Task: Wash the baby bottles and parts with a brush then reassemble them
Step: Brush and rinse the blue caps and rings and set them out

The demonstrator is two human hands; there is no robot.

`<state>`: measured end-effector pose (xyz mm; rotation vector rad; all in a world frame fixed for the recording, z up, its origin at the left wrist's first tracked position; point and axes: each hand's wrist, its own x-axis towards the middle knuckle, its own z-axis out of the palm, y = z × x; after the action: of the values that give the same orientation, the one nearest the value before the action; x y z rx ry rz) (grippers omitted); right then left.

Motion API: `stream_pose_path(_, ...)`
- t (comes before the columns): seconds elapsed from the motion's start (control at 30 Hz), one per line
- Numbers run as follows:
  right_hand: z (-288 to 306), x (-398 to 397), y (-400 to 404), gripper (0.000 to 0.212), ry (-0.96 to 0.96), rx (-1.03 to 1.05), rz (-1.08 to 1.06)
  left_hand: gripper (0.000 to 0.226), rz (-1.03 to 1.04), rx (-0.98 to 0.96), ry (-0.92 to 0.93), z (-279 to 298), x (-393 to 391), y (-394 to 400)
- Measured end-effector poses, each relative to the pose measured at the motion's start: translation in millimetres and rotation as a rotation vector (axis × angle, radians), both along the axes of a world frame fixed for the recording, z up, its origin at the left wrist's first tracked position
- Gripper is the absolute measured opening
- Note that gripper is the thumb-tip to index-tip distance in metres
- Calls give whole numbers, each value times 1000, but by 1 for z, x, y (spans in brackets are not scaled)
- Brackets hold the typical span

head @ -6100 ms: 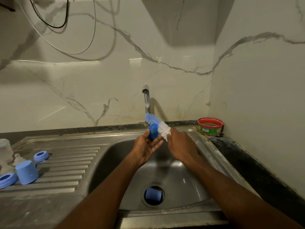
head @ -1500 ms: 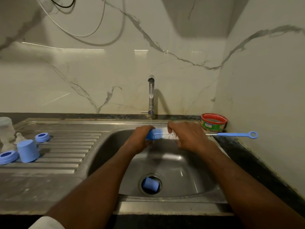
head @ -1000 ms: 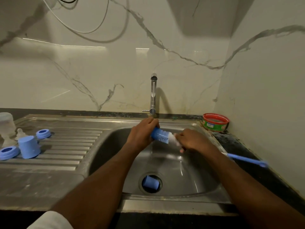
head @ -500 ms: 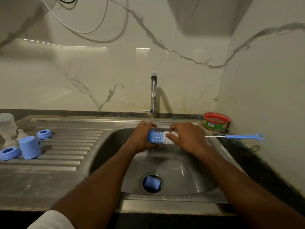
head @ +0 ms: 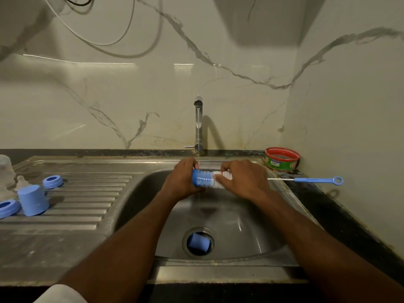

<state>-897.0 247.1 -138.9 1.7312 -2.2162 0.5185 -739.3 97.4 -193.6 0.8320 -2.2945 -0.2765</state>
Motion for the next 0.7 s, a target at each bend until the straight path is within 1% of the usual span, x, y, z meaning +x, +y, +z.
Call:
stream_pose_path(0.03,1,3,1,46,14,6,37,67,-4,26,4,-1,1,0)
stream_pose_path(0.1,3,7,3,44,53,8,48,77,-43,57,-67,-6,1,1)
stream_pose_path(0.23,1,0,5,32,67,-37,-59,79,-144,195,-242,-11,-2,10)
stream_pose_path(0.3,-1,-6,6,32,27,-40,-97,72,-129,155,-252,-9,-4,10)
stream_pose_path(0.4,-3,-5,3,36,36,-20,-121,62,-55,-11,-219,-2,-1,8)
stream_pose_path(0.47,-3,-1,-1,37,26,25,-81,61,3,-109,-201,1,2,7)
stream_pose_path(0.5,-3,2,-1,37,33,39,-48,63,21,-116,-181,0,2,5)
stream_pose_path(0.57,-3,7,-2,37,97,32,31,71,17,-58,-146,-2,4,4)
stream_pose_path(0.6,-2,9,-1,36,129,20,56,74,-7,-16,-159,-5,4,3)
stream_pose_path(0.7,-3,9,1,33,148,0,21,80,-104,102,-244,-11,-1,10)
